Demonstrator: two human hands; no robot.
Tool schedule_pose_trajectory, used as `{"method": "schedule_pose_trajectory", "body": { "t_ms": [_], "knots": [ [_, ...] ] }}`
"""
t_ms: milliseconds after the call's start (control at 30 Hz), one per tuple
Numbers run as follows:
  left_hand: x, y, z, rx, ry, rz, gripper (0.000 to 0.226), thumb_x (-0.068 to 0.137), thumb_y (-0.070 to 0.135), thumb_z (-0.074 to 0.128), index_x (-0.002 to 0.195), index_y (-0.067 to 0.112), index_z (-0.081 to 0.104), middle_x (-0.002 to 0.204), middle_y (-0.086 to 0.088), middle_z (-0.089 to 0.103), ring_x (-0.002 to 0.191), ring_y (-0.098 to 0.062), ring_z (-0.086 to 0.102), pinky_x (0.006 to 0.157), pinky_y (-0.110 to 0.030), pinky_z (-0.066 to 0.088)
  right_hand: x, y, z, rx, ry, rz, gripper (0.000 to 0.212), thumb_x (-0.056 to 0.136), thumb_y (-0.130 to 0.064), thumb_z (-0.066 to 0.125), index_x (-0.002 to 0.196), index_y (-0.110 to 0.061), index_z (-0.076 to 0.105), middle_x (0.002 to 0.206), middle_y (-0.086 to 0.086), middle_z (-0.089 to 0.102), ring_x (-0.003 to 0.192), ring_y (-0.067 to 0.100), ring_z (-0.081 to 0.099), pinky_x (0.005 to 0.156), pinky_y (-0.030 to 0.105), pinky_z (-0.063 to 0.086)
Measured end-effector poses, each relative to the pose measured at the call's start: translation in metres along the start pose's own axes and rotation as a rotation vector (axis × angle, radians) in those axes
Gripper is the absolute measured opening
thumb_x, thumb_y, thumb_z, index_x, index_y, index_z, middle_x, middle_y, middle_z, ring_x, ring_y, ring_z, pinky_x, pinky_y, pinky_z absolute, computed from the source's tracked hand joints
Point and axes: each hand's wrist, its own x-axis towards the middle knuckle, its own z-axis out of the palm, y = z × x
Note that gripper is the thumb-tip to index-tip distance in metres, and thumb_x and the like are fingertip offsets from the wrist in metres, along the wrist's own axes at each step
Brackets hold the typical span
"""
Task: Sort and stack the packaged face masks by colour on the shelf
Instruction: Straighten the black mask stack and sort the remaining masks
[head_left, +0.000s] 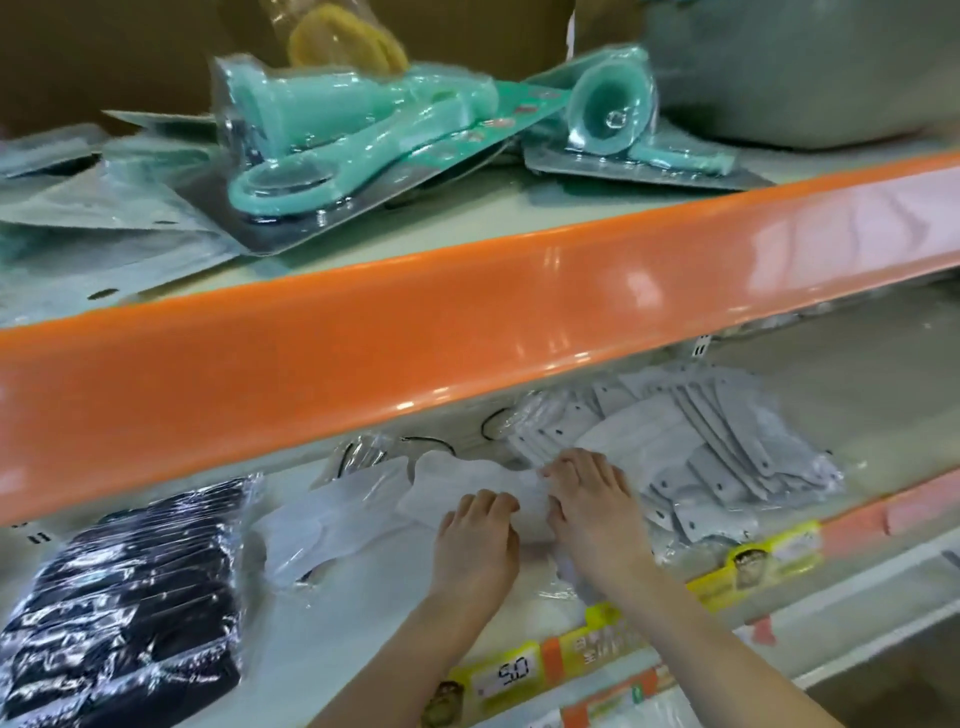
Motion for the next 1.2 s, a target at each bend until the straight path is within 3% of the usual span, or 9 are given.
{"method": "schedule_pose_trajectory", "body": {
  "t_ms": [67, 233, 333, 467, 600, 767, 833, 1033, 1200],
  "knots": [
    [0.007, 0.013, 0.004, -0.027, -0.052, -0.031, 0.031, 0.091, 0.012, 0.043, 0.117, 0.021, 0.058, 0.118, 0.007, 0.056, 0.111, -0.016, 0.051, 0.088, -0.029, 0.039, 0.005, 0.013, -0.004, -0.058, -0.097, 0.069, 0.053, 0.057, -0.025, 0.083, 0.103, -0.009, 0.063, 0.113, 0.014, 0.060, 0.101, 0.035, 0.061, 0.082, 0.044, 0.051],
    [0.023, 0.036, 0.016, -0.191, -0.029, -0.132, 0.033, 0.095, 0.014, 0.041, 0.127, 0.018, 0.049, 0.127, 0.001, 0.050, 0.119, -0.017, 0.044, 0.092, -0.028, 0.036, 0.008, 0.040, 0.001, -0.131, -0.250, 0.138, 0.075, 0.060, -0.051, 0.079, 0.119, -0.012, 0.055, 0.119, 0.015, 0.056, 0.110, 0.037, 0.057, 0.090, 0.046, 0.050],
    [0.031, 0.047, 0.022, -0.415, -0.036, -0.255, 0.032, 0.093, 0.008, 0.044, 0.124, 0.012, 0.053, 0.123, -0.003, 0.056, 0.115, -0.019, 0.050, 0.092, -0.027, 0.040, 0.007, 0.045, 0.002, -0.112, -0.231, 0.098, 0.062, 0.066, -0.047, 0.076, 0.112, -0.009, 0.058, 0.107, 0.012, 0.061, 0.097, 0.034, 0.061, 0.080, 0.042, 0.053],
    [0.039, 0.053, 0.022, -0.625, -0.009, -0.446, 0.033, 0.093, 0.004, 0.044, 0.124, 0.011, 0.054, 0.120, -0.004, 0.061, 0.112, -0.018, 0.055, 0.084, -0.021, 0.039, 0.012, 0.049, -0.002, -0.079, -0.164, 0.124, 0.043, 0.090, -0.037, 0.059, 0.123, -0.010, 0.053, 0.120, 0.008, 0.058, 0.111, 0.028, 0.056, 0.089, 0.038, 0.045],
    [0.045, 0.051, 0.020, -0.695, -0.014, -0.492, 0.035, 0.094, 0.006, 0.044, 0.128, 0.012, 0.049, 0.118, -0.001, 0.062, 0.097, -0.011, 0.055, 0.060, -0.003, 0.037, 0.023, 0.056, -0.009, -0.032, -0.197, 0.140, 0.034, 0.102, -0.037, 0.033, 0.127, -0.016, 0.044, 0.125, 0.000, 0.053, 0.117, 0.019, 0.050, 0.093, 0.031, 0.039],
    [0.050, 0.051, 0.023, -0.799, 0.010, -0.541, 0.028, 0.094, 0.008, 0.045, 0.121, 0.011, 0.051, 0.108, -0.005, 0.064, 0.091, -0.022, 0.064, 0.078, -0.036, 0.054, 0.031, 0.070, -0.011, 0.260, -0.185, 0.250, 0.027, 0.101, -0.032, 0.032, 0.087, -0.016, 0.048, 0.082, 0.002, 0.056, 0.085, 0.026, 0.056, 0.065, 0.033, 0.040],
    [0.052, 0.055, 0.024, -0.848, 0.010, -0.542, 0.026, 0.096, 0.011, 0.046, 0.121, 0.012, 0.051, 0.103, -0.003, 0.065, 0.086, -0.018, 0.066, 0.078, -0.034, 0.053, 0.032, 0.075, -0.010, 0.368, -0.181, 0.287, 0.032, 0.101, -0.030, 0.033, 0.071, -0.018, 0.039, 0.068, 0.000, 0.049, 0.072, 0.028, 0.052, 0.058, 0.033, 0.034],
    [0.062, 0.075, 0.021, -0.962, -0.033, -0.480, 0.026, 0.098, 0.031, 0.049, 0.112, 0.011, 0.057, 0.088, 0.002, 0.065, 0.088, -0.015, 0.064, 0.077, -0.022, 0.050, 0.033, 0.076, -0.017, 0.349, -0.271, 0.235, 0.031, 0.102, -0.031, 0.032, 0.094, -0.011, 0.055, 0.082, 0.003, 0.057, 0.076, 0.025, 0.053, 0.061, 0.031, 0.033],
    [0.069, 0.077, 0.024, -1.089, -0.061, -0.509, 0.066, 0.075, 0.070, 0.048, 0.102, 0.011, 0.062, 0.095, -0.008, 0.069, 0.094, -0.023, 0.066, 0.089, -0.046, 0.052, 0.026, 0.067, -0.029, 0.430, -0.276, 0.138, 0.032, 0.094, -0.023, 0.035, 0.084, -0.010, 0.064, 0.067, 0.001, 0.054, 0.052, 0.021, 0.053, 0.051, 0.025, 0.032]
  ]
}}
